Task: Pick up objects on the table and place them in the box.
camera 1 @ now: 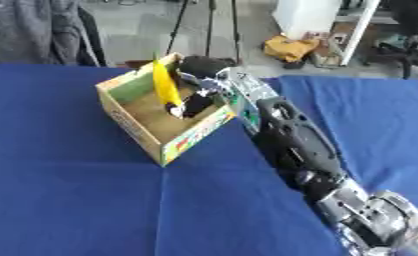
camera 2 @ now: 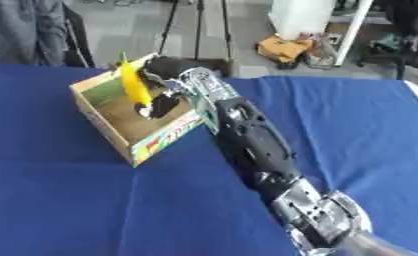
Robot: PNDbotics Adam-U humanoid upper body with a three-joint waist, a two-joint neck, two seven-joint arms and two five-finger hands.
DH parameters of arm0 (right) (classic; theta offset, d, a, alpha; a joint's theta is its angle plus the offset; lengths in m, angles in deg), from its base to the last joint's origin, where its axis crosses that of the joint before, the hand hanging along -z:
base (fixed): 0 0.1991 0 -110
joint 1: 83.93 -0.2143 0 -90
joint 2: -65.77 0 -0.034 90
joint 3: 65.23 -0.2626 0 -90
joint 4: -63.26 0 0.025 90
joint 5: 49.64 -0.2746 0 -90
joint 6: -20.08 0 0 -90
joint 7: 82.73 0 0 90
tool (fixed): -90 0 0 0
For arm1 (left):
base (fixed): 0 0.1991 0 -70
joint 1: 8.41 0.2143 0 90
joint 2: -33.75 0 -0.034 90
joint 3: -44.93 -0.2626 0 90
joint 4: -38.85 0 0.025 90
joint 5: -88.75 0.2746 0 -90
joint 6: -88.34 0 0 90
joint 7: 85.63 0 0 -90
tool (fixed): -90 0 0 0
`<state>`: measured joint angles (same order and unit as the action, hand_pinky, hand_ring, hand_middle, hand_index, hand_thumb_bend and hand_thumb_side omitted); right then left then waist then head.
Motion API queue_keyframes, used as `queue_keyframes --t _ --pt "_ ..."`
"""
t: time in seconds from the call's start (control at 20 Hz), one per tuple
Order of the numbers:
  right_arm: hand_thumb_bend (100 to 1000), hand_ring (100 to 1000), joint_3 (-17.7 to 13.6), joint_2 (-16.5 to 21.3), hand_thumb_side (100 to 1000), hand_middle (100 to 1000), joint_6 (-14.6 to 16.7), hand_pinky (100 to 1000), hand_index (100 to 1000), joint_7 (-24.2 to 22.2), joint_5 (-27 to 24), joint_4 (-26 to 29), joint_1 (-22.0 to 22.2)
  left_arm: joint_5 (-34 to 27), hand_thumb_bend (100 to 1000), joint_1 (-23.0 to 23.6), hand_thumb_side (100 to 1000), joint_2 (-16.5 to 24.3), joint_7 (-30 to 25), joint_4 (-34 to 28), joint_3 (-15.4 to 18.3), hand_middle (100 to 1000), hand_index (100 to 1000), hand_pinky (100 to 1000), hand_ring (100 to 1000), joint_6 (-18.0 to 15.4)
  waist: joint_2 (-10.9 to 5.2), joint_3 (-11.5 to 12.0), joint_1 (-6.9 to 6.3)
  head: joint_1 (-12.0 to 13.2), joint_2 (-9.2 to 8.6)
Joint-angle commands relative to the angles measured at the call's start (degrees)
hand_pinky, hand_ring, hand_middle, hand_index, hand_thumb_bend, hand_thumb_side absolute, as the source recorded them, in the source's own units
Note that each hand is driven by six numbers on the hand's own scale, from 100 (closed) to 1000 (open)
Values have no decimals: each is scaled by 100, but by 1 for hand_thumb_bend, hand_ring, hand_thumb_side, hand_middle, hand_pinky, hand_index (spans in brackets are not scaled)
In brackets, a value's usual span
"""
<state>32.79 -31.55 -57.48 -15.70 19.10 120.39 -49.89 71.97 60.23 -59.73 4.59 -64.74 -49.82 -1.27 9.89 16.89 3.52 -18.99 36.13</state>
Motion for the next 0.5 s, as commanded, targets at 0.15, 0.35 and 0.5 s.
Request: queue_keyframes --t 0.15,0.35,0.5 --pt "206 700 -112 -15 550 666 -133 663 781 104 310 -152 -79 -25 584 -94 1000 20 -20 -121 -5 663 719 591 609 6 -59 -14 -42 -60 -119" --pt "451 778 -130 -34 659 797 -317 702 870 356 566 -164 -29 -24 586 -96 1000 27 -16 -115 -12 662 719 590 609 10 -45 -50 -38 -73 -137" --pt "547 823 -146 -41 733 861 -569 731 904 730 838 -143 2 -19 586 -104 1000 43 -22 -117 -19 662 719 590 608 13 -40 -73 -44 -69 -192"
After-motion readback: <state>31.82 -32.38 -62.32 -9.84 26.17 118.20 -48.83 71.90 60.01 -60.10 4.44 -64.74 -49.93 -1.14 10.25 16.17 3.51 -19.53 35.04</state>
